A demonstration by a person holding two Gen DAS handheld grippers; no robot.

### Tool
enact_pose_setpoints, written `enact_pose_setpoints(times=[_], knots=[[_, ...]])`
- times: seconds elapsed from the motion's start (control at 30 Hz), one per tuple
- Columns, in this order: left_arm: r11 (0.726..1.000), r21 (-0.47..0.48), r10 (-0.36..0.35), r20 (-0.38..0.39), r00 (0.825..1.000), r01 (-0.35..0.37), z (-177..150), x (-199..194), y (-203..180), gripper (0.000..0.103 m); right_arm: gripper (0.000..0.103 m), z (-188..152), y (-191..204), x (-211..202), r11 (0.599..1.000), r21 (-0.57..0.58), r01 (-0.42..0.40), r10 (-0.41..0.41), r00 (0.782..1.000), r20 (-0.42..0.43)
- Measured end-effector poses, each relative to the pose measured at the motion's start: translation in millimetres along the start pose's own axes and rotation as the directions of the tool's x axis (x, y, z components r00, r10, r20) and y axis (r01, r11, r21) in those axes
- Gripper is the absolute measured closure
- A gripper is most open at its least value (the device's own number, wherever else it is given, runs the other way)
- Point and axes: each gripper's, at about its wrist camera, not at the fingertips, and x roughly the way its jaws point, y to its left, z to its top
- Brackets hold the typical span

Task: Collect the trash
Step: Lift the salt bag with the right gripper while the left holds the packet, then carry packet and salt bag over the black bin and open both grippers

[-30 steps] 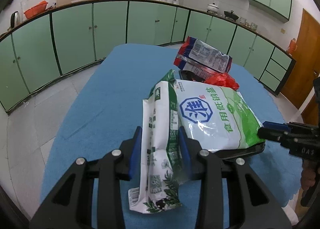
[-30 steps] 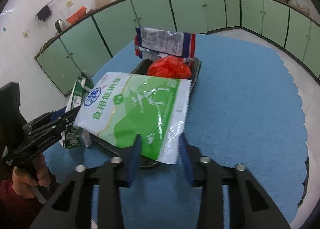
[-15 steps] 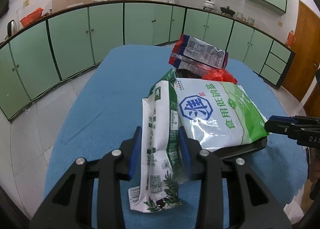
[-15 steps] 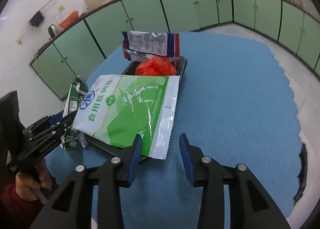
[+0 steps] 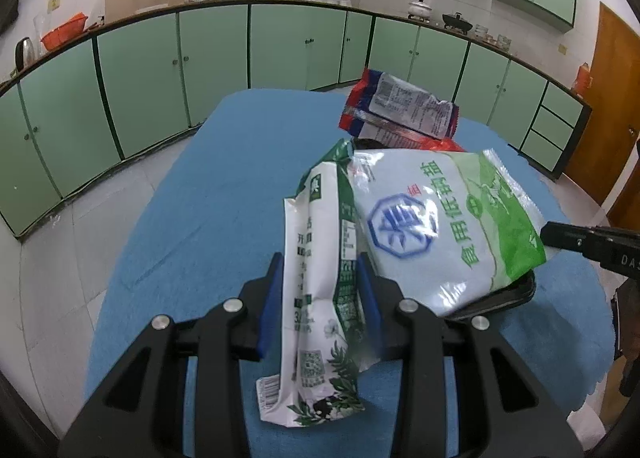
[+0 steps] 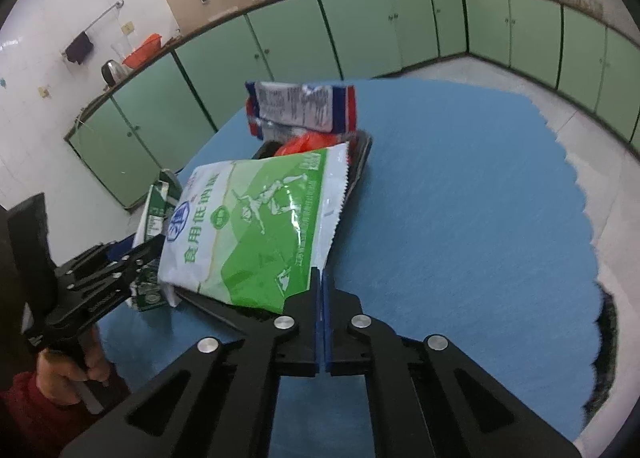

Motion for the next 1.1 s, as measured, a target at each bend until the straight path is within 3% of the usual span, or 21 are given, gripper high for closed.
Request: enact_pose_setpoints(times=[0.3, 0.47, 0.67, 0.9, 1.1], knots=[[1.0, -0.017, 0.007, 0.071, 0.997, -0.006, 16, -30, 7, 0.068, 0.102, 11, -16, -50, 0.997, -0.007, 0.082, -0.08, 0.992, 0.1], [0.999, 0.007, -0.041, 0.114, 0.993, 0.041, 30, -46, -10, 0.069, 0.102, 22, -27, -83, 0.992, -0.013, 0.128, -0.125, 0.979, 0.159], [0.988, 0.064, -0.147, 0.147, 0.978, 0.139, 50, -54, -57, 0.069, 0.103, 26, -46, -120, 0.982, 0.005, 0.187, -0.184, 0.96, 0.209], [0.944, 0.177, -0.305, 0.148, 0.941, 0.278, 66, -47, -146, 0.069, 0.103, 18, -82, -165, 0.966, 0.063, 0.252, -0.26, 0.932, 0.254], [0.873, 0.262, -0.444, 0.081, 0.892, 0.411, 63, -20, -239, 0.069, 0.103, -4, -135, -209, 0.925, 0.149, 0.35, -0.378, 0.889, 0.26]])
